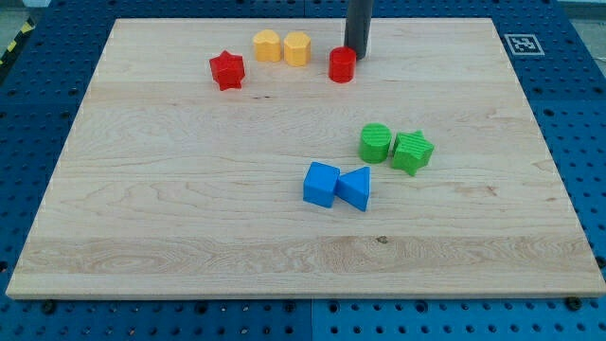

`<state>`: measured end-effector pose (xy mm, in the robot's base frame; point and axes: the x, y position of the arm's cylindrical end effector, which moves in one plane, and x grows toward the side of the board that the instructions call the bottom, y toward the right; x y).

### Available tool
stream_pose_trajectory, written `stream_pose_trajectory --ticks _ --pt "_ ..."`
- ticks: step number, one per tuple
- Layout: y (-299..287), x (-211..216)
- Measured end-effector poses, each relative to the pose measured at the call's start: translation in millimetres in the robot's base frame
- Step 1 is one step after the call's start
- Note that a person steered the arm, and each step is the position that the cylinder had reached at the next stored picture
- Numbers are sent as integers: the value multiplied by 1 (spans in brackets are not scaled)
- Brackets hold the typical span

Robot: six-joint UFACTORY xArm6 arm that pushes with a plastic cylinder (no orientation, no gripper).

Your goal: Move the red circle along with red star a bit up to the left

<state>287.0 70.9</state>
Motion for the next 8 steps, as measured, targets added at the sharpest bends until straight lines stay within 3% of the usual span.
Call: stream_pose_trajectory --ticks 3,6,8 --pt "50 34" --pt "-13 48" --pt "-6 48"
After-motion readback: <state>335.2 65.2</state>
